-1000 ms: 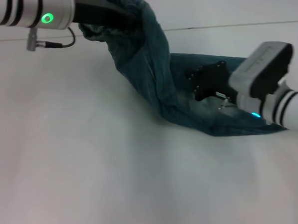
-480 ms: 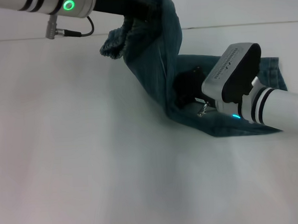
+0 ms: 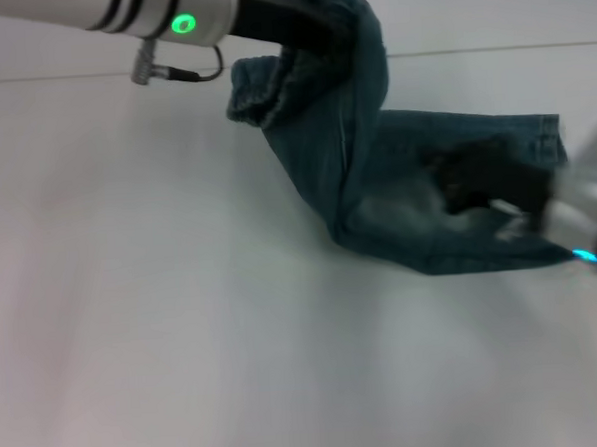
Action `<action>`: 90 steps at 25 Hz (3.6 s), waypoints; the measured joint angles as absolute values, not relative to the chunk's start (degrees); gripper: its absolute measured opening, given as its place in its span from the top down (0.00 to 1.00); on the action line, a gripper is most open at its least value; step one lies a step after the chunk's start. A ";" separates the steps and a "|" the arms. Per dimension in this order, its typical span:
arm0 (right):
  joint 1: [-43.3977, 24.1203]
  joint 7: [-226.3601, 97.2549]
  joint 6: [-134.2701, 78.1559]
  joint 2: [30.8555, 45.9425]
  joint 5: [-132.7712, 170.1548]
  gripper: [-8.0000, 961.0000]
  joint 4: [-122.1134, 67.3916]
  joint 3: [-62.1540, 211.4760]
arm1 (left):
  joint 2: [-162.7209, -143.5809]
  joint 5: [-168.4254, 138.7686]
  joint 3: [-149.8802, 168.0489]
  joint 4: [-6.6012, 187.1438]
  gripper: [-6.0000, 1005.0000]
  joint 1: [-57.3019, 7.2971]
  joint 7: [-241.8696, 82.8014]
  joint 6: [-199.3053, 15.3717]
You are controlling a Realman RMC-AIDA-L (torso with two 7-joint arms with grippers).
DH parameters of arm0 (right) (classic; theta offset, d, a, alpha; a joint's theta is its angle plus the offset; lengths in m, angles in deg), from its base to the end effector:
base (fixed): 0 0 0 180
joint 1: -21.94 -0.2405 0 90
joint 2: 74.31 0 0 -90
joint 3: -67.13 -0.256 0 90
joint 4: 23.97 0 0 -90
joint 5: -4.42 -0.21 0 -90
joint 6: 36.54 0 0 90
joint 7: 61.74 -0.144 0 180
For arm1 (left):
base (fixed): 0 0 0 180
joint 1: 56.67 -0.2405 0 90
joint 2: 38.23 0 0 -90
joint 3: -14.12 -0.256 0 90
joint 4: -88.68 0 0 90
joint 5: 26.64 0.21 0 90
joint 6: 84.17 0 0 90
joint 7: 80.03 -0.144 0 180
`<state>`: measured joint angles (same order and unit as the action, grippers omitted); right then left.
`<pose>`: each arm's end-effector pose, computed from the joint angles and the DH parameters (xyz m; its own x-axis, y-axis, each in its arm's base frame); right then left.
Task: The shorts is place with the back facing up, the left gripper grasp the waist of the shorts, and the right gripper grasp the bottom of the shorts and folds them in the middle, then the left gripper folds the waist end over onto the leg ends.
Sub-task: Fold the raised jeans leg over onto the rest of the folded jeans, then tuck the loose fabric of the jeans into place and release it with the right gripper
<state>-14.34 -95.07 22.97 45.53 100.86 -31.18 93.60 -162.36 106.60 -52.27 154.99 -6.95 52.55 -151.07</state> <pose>0.2913 0.3628 -0.0583 0.8468 -0.1381 -0.5137 -0.4699 -0.6468 -0.6008 -0.0623 0.4275 -0.0142 0.8920 0.3569 0.2774 0.4423 -0.8155 -0.3733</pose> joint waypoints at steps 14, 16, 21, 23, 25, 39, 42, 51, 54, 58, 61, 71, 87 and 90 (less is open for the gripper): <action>6.48 -103.40 41.68 45.13 100.88 0.97 -44.88 92.96 | -162.87 102.21 -75.25 146.80 0.86 0.97 57.48 -138.35; 7.77 -103.73 42.99 45.13 101.05 0.97 -44.96 92.96 | -162.87 99.59 -79.60 142.60 0.86 4.05 57.71 -133.86; 10.35 -104.17 45.43 45.13 101.10 0.97 -45.06 93.24 | -162.87 95.31 -86.96 136.56 0.85 8.90 59.54 -126.47; 11.11 -104.21 46.07 45.13 101.11 0.97 -45.06 93.16 | -162.86 94.96 -88.51 136.17 0.84 9.30 60.85 -124.71; 11.79 -104.34 46.80 45.09 101.11 0.97 -45.07 93.03 | -162.86 94.87 -89.59 136.34 0.84 9.34 61.23 -124.21; 12.24 -106.13 50.60 44.25 101.92 0.95 -45.17 93.61 | -162.85 96.63 -93.20 149.20 0.34 -0.82 56.48 -124.39; 12.17 -106.36 52.40 44.26 101.92 0.95 -45.47 93.49 | -162.86 96.35 -90.10 154.41 0.28 -6.98 53.54 -124.65; 11.60 -121.33 57.22 45.16 101.91 0.94 -61.22 94.62 | -162.88 75.59 -78.23 156.30 0.13 -25.89 27.48 -130.86; 11.07 -125.97 57.50 45.17 101.91 0.89 -66.60 95.73 | -162.83 66.21 -70.29 149.17 0.13 -28.04 15.84 -138.25; 10.36 -134.00 57.57 45.19 102.85 0.71 -74.39 98.39 | -162.34 60.16 -55.75 134.98 0.13 -28.55 1.05 -152.86; 8.91 -141.27 57.05 45.44 106.26 0.59 -81.49 100.18 | -162.18 59.83 -48.48 128.71 0.13 -29.16 -6.16 -158.13; -3.48 -170.27 51.26 45.45 135.03 0.22 -103.92 112.65 | -161.91 60.14 -35.48 119.01 0.13 -36.90 -18.32 -164.54; -15.47 -190.05 48.57 46.29 163.09 0.11 -104.64 143.86 | -161.98 60.88 -31.16 118.12 0.13 -39.05 -19.03 -161.92; -15.10 -192.57 44.03 46.35 164.48 0.11 -102.30 147.99 | -162.03 60.87 -31.12 118.08 0.13 -39.00 -19.12 -161.62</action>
<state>-15.10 -192.57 44.03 46.35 164.48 -102.30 147.99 -162.03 60.87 -31.12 118.08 -39.00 -19.12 -161.62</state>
